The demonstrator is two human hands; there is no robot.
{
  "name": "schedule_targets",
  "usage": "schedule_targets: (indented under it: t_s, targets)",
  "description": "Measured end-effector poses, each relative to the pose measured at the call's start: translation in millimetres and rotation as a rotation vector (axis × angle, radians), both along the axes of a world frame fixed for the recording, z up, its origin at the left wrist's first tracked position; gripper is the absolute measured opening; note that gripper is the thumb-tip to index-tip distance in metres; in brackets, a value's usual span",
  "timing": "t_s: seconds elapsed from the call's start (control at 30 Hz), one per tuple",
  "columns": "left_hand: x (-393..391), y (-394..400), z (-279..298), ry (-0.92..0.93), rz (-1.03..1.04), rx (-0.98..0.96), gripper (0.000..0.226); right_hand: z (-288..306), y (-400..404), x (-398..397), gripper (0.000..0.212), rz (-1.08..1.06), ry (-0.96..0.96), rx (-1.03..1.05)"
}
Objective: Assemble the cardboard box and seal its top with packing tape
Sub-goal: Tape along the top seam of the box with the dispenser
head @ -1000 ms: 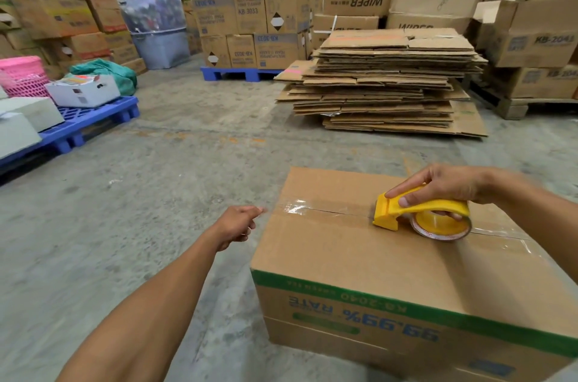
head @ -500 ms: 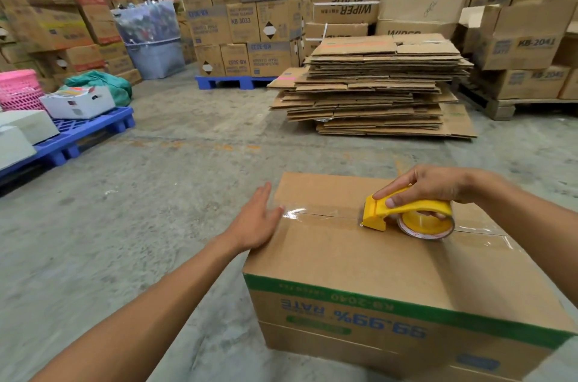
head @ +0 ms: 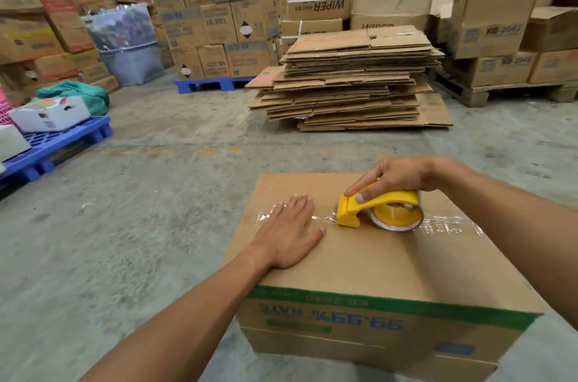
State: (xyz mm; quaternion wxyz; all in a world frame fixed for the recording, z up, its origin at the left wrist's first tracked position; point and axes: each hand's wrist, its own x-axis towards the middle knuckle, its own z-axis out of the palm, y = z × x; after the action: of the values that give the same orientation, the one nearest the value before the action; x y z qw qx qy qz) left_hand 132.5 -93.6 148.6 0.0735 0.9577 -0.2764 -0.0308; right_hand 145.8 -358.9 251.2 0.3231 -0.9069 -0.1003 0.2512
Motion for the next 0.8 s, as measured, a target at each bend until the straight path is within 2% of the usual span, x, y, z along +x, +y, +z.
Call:
schedule_targets:
  t_s: [0.5,0.63,0.8]
  targets:
    - [2.2,2.2,-4.4,0.030,-0.007,0.062,0.081,1.0,-26.3,-13.4,0.033,0.077,0.014,0.036]
    - [3.8,3.1,-4.9,0.023,-0.007,0.063,0.084,0.3,-28.3,-15.0,0.040,0.087,-0.002,0.046]
    - [3.0,3.8,-4.4,0.034,-0.024,0.061,0.081,3.0,-49.8,-20.6,0.033,0.076,-0.003,-0.043]
